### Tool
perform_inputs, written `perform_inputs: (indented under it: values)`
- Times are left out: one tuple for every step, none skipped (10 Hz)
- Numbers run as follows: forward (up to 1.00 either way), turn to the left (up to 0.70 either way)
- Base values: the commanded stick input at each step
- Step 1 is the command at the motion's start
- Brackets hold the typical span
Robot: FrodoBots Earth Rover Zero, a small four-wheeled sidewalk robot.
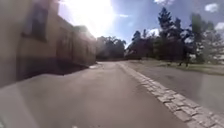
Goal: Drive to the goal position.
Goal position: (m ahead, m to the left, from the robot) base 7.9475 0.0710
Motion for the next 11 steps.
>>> perform_inputs:
  values:
    - [0.85,-0.34]
    - [0.85,-0.18]
    - [0.85,0.00]
    - [0.85,0.00]
    - [0.85,0.00]
    - [0.85,0.00]
    - [0.85,0.00]
    - [0.85,0.00]
    - [0.85,0.00]
    - [0.85,0.00]
    - [0.85,0.00]
